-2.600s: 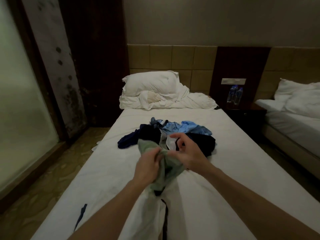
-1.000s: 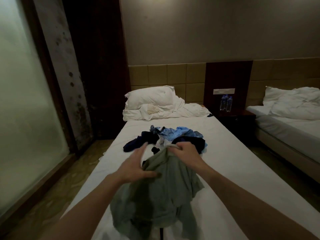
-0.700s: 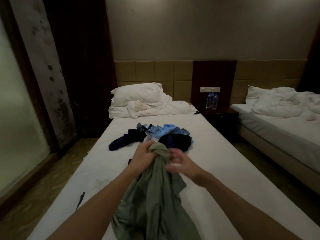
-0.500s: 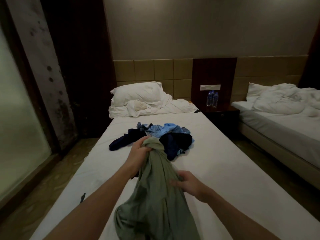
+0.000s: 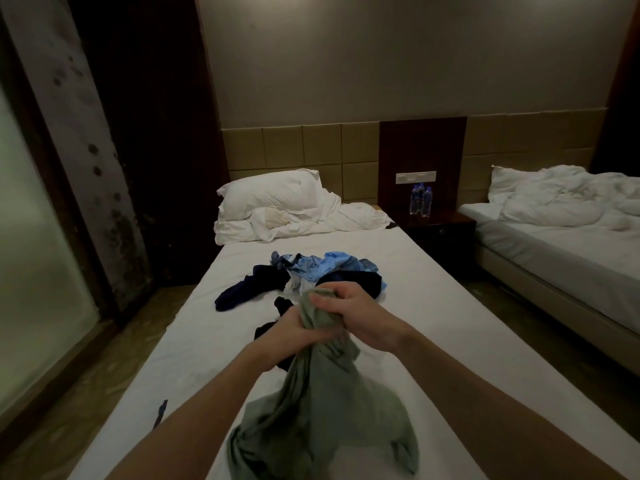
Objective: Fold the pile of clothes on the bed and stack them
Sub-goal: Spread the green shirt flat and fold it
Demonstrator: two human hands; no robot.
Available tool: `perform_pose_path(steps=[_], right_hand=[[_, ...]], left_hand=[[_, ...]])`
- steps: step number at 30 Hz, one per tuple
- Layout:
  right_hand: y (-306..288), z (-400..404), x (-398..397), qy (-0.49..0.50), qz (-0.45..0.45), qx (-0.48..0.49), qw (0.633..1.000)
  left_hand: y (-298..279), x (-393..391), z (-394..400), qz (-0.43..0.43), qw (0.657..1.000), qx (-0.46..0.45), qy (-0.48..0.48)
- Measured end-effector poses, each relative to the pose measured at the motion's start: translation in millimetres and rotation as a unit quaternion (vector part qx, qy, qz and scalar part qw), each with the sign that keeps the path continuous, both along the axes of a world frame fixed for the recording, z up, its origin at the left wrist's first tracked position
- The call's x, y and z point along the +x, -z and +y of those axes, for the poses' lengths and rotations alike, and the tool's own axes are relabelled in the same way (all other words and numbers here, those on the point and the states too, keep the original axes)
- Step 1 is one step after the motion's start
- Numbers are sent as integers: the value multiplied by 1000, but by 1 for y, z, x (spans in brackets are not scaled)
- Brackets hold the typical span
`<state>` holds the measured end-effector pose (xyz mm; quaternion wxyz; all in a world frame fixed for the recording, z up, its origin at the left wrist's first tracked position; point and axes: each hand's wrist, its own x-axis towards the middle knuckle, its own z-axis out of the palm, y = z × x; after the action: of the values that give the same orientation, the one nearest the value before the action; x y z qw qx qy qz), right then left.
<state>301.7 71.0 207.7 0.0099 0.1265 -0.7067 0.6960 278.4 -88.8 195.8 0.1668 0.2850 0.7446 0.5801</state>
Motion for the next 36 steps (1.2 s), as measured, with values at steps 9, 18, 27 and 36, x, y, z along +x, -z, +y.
perform_pose_path(steps=[9, 18, 27, 36], right_hand=[[63, 26, 0, 23, -36, 76, 996], [104, 17, -3, -50, -105, 318, 941], [81, 26, 0, 31, 5, 234, 972], [12, -19, -4, 43, 188, 176, 965]], left_hand=[[0, -13, -5, -110, 961, 213, -135], [-31, -16, -57, -103, 941, 279, -159], [4, -30, -123, -160, 909, 272, -273], [5, -3, -70, 62, 993, -96, -26]])
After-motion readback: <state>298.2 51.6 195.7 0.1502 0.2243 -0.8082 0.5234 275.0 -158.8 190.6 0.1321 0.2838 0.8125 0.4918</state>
